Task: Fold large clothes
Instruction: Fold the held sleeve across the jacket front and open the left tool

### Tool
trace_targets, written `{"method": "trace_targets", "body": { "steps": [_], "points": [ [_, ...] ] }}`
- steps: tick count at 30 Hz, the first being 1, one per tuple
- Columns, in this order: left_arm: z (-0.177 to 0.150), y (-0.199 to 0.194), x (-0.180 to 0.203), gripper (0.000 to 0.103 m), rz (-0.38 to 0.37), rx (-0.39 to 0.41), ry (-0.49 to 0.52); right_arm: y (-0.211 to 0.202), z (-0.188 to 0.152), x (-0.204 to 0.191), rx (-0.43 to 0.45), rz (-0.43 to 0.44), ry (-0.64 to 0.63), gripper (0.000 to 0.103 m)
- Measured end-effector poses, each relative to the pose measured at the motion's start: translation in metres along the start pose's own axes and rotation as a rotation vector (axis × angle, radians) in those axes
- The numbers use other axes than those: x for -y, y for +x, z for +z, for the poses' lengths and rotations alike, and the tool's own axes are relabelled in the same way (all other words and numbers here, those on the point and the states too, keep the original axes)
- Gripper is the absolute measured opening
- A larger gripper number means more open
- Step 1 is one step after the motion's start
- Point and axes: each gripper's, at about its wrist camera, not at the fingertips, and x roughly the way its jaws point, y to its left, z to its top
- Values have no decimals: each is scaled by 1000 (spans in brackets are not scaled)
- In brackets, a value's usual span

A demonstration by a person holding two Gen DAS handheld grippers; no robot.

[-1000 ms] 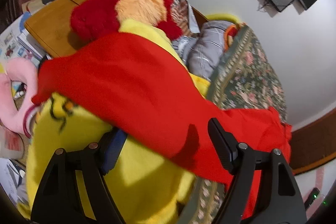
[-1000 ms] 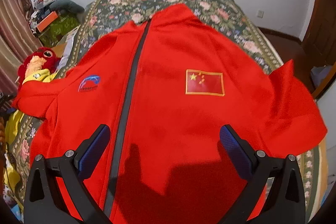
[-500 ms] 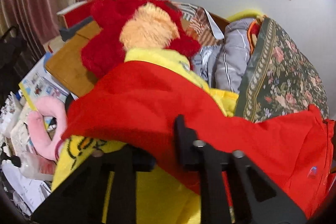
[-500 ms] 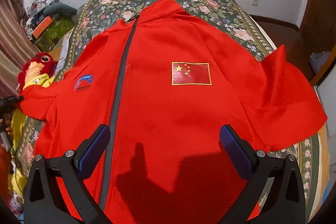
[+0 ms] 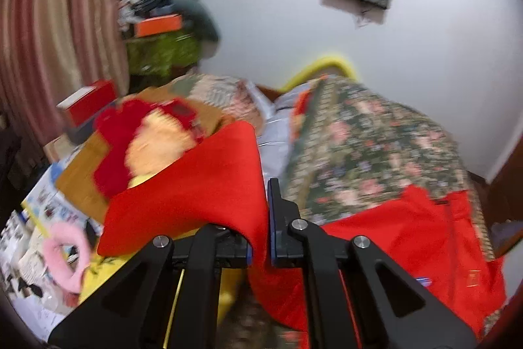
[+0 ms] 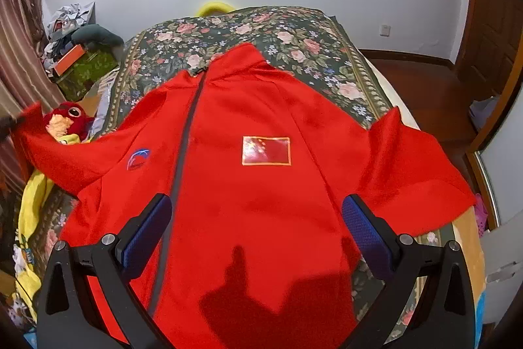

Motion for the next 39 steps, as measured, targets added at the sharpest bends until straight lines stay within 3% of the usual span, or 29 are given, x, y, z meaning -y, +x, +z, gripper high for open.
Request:
{"method": "trace_targets", "body": {
  "steps": [6, 10, 16, 22, 28, 35, 37, 39],
  "points": [
    [3, -18, 85, 5, -166, 16, 76, 3, -9, 6, -15, -23, -29, 103],
    [-16, -15, 147, 5, -267, -42, 176, 0, -11, 9, -8, -21, -40, 103],
    [-72, -10, 226, 4, -355, -126, 354, 1, -17, 15, -13, -15, -45, 103],
    [-136, 1, 280, 4, -417, -246, 468, 3, -25, 19, -20, -28, -63, 103],
    [-187, 13, 309, 5, -426, -342, 558, 5, -32, 23, -29, -31, -76, 103],
    [-205, 16, 309, 6, -443, -408, 608, 5, -34, 22, -43, -31, -71, 103],
    [-207, 14, 306, 10, -441, -412, 621, 3, -32, 19, -40, -34, -81, 103],
    [-207, 11, 302, 28, -446, -429, 623, 0, -30, 14, -35, -37, -96, 103]
  ]
}}
